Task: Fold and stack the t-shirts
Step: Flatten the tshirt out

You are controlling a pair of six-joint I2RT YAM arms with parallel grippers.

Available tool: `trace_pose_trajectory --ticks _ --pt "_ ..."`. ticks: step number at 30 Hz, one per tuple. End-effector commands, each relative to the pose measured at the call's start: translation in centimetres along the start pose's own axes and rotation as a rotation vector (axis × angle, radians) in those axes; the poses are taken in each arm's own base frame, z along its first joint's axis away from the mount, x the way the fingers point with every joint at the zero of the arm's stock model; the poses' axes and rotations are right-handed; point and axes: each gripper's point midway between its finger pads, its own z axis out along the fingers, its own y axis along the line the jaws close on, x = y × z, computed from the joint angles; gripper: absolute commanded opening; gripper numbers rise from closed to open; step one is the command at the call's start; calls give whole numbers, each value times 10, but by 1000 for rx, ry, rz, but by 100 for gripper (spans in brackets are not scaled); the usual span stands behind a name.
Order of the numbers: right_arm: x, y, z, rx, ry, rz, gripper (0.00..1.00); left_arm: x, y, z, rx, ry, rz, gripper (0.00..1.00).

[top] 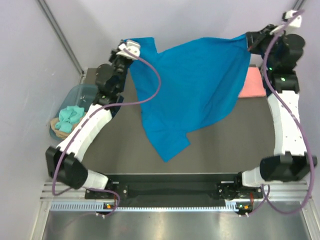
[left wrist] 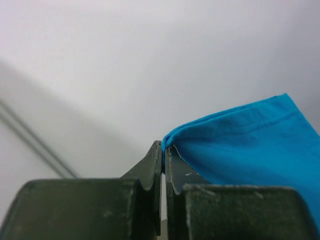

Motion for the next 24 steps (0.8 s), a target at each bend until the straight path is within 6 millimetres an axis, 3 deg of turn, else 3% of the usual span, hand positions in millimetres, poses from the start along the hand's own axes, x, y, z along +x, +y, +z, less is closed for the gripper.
trace_pose_trajectory --ticks 1,3,8,10,11,12,14,15,19,24 --pt "4 11 -37 20 78 -23 0 -1 27 -26 -51 49 -10 0" --pt "-16 29 -60 -4 39 -35 0 -9 35 -34 -59 41 1 0" --pt "-59 63 -114 -53 -33 -50 0 -51 66 -66 -59 -20 0 0" --pt "-66 69 -129 -59 -44 -50 0 -64 74 -77 -51 -37 -3 0" --pt "-78 76 -143 -68 -75 -54 0 -83 85 -87 -55 -78 -15 0" --pt "-83 79 -150 -69 -86 -54 0 -85 85 -92 -33 -65 -17 0" --pt "-96 87 -167 -73 -116 -56 0 -112 103 -107 -43 -112 -40 0" --pt "-101 90 -173 -77 -125 -57 0 -112 100 -111 -7 -96 -36 0" --pt "-126 111 -208 -119 -177 -47 0 -157 132 -143 -35 -183 -57 0" --pt "-152 146 -272 -226 -276 -47 0 -187 162 -183 -74 -238 -93 0"
